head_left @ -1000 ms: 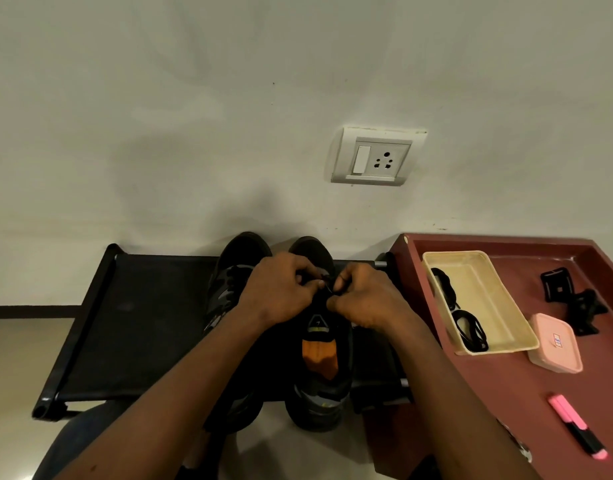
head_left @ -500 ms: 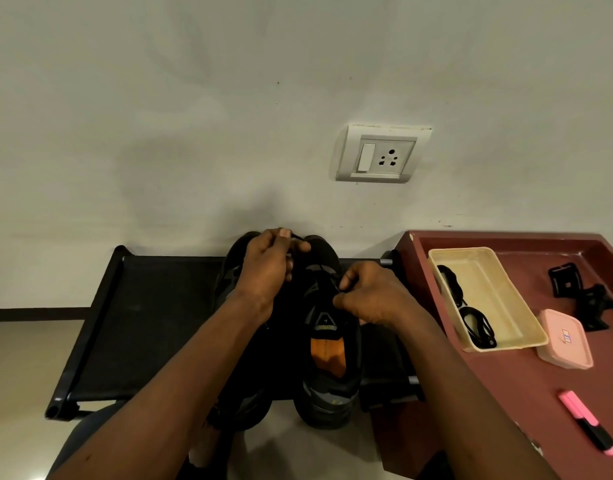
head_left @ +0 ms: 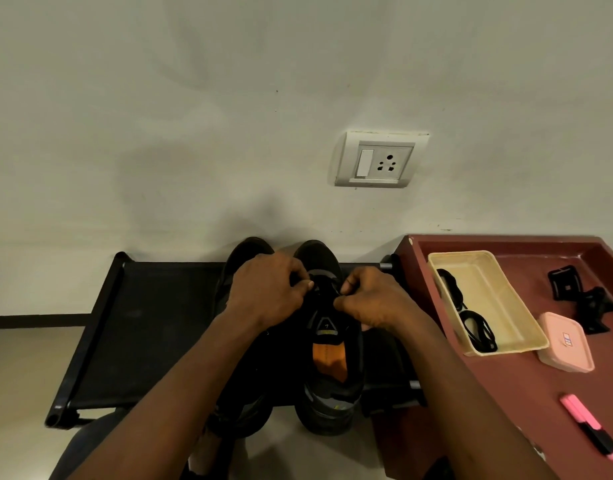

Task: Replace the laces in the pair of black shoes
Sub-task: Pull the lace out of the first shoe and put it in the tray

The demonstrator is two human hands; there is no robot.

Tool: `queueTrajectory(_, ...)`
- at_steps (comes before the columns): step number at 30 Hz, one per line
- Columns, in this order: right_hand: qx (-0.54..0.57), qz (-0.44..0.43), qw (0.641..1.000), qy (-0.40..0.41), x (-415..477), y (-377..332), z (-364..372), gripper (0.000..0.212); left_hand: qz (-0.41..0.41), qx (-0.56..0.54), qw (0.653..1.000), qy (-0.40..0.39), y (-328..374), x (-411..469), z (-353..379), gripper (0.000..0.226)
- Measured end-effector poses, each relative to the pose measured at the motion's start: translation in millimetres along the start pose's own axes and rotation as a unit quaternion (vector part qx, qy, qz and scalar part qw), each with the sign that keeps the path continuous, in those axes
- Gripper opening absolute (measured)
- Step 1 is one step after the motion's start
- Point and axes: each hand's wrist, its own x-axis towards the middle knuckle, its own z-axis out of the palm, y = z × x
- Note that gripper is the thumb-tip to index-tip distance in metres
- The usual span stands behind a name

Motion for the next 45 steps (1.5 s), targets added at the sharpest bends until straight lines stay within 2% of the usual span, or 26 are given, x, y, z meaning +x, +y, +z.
queueTrajectory(6, -0.004, -0.003, 1.0, -0.003, 1, 1, 0, 0.021, -0.007, -0.008, 0.999, -0.044, -7, 0, -6, 0.018)
queueTrajectory(9, -0.01, -0.005, 1.0, 0.0, 1, 1, -1, 0.02, 0.005, 0.015, 0.998, -0.069, -7, -2, -10, 0.012)
queueTrajectory(18, -0.009, -0.001, 1.0, -0.001, -1, -2, -2, 0.018, 0.022, 0.037, 0.996, -0.079, -14, -6, -19, 0.012)
queueTrajectory(20, -0.01, -0.001, 1.0, -0.003, -2, -2, -3, 0.018, 0.016, -0.017, 0.998, -0.061, -16, -6, -18, 0.005)
queueTrajectory(22, -0.01, -0.001, 1.0, -0.006, -3, -2, -2, 0.017, 0.004, -0.11, 0.993, -0.035, -18, -7, -18, 0.011)
queueTrajectory(25, -0.007, 0.002, 1.0, -0.005, -3, -3, -2, 0.017, -0.007, -0.253, 0.967, 0.028, -18, -7, -21, 0.02)
queueTrajectory(27, -0.005, 0.002, 1.0, -0.007, -3, -3, -1, 0.018, -0.033, -0.351, 0.935, 0.04, -16, -8, -25, 0.016)
queueTrajectory(29, -0.002, 0.002, 1.0, -0.01, -3, -3, -1, 0.018, -0.089, -0.459, 0.882, 0.055, -14, -6, -29, 0.015)
queueTrajectory(30, 0.0, 0.002, 1.0, -0.01, -4, -3, -1, 0.017, -0.118, -0.518, 0.844, 0.071, -13, -5, -32, 0.015)
queueTrajectory(32, 0.004, 0.005, 1.0, -0.011, -4, -3, -1, 0.017, -0.161, -0.636, 0.747, 0.106, -11, -1, -36, 0.018)
queueTrajectory(34, 0.007, 0.007, 1.0, -0.012, -4, -4, -1, 0.018, -0.176, -0.734, 0.645, 0.117, -12, 1, -39, 0.019)
queueTrajectory(36, 0.007, 0.008, 1.0, -0.011, -5, -4, -1, 0.018, -0.182, -0.799, 0.56, 0.119, -14, 3, -39, 0.022)
queueTrajectory(37, 0.007, 0.008, 1.0, -0.01, -5, -4, -1, 0.018, -0.188, -0.819, 0.529, 0.12, -15, 4, -38, 0.023)
queueTrajectory(38, 0.007, 0.009, 1.0, -0.008, -5, -4, 0, 0.018, -0.197, -0.823, 0.519, 0.12, -15, 5, -36, 0.025)
queueTrajectory(39, 0.006, 0.009, 1.0, -0.007, -5, -4, 0, 0.019, -0.207, -0.805, 0.543, 0.119, -15, 6, -35, 0.026)
queueTrajectory(40, 0.005, 0.01, 1.0, -0.006, -5, -4, 0, 0.021, -0.211, -0.761, 0.602, 0.117, -15, 7, -32, 0.026)
queueTrajectory(42, 0.0, 0.012, 1.0, -0.003, -5, -5, 0, 0.023, -0.187, -0.608, 0.766, 0.095, -13, 7, -25, 0.02)
queueTrajectory(43, -0.002, 0.014, 1.0, 0.0, -5, -5, 0, 0.025, -0.164, -0.521, 0.834, 0.074, -11, 5, -20, 0.019)
queueTrajectory(45, -0.004, 0.019, 1.0, 0.003, -4, -6, 0, 0.026, -0.103, -0.348, 0.931, 0.028, -5, 1, -10, 0.028)
